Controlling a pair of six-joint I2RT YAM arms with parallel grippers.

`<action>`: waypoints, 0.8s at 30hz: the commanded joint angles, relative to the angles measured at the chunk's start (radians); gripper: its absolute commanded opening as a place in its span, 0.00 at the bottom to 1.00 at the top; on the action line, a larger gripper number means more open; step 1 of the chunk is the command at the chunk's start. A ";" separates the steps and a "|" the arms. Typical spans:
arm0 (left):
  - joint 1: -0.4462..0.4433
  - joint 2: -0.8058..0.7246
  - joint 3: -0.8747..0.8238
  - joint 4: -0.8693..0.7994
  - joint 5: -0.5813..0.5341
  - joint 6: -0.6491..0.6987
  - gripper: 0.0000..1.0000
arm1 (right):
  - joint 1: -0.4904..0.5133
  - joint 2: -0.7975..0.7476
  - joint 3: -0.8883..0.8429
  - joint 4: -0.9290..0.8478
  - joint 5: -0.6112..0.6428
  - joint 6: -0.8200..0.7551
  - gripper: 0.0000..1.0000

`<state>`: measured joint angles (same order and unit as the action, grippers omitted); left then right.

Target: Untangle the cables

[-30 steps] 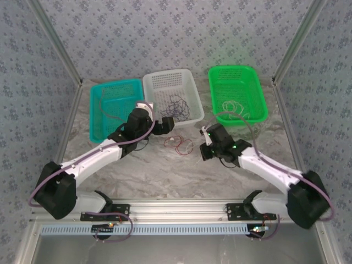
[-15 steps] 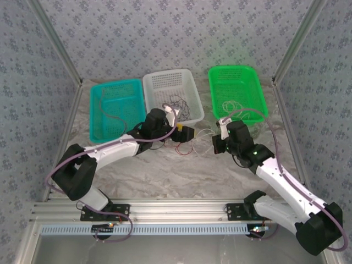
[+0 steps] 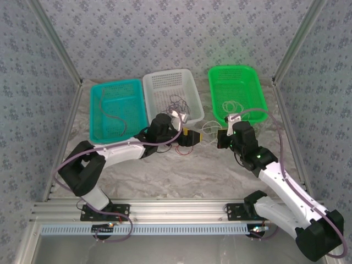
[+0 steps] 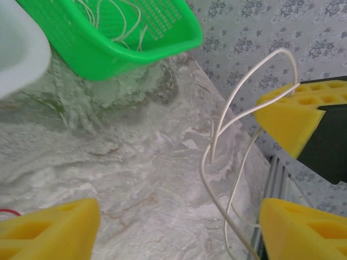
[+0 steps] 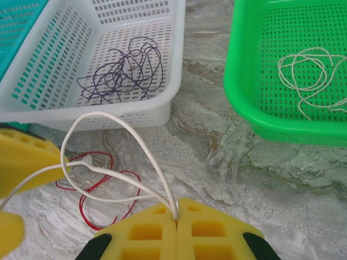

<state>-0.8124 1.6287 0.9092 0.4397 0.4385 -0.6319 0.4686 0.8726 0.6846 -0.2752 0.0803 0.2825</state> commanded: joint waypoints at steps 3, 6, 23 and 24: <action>-0.009 0.050 0.038 0.086 0.049 -0.035 0.60 | -0.008 -0.036 -0.023 0.050 0.021 0.069 0.05; -0.016 0.070 0.063 0.087 0.047 -0.030 0.42 | -0.009 -0.041 -0.042 0.077 0.009 0.095 0.05; -0.059 0.000 0.327 -0.591 -0.239 0.397 0.00 | -0.069 0.080 0.020 -0.171 -0.004 0.052 0.62; -0.065 0.005 0.341 -0.605 -0.243 0.405 0.00 | -0.067 0.070 0.022 -0.162 -0.010 0.046 0.69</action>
<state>-0.8551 1.6627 1.1847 -0.0105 0.2447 -0.3504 0.4007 0.9672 0.6518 -0.4068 0.0849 0.3477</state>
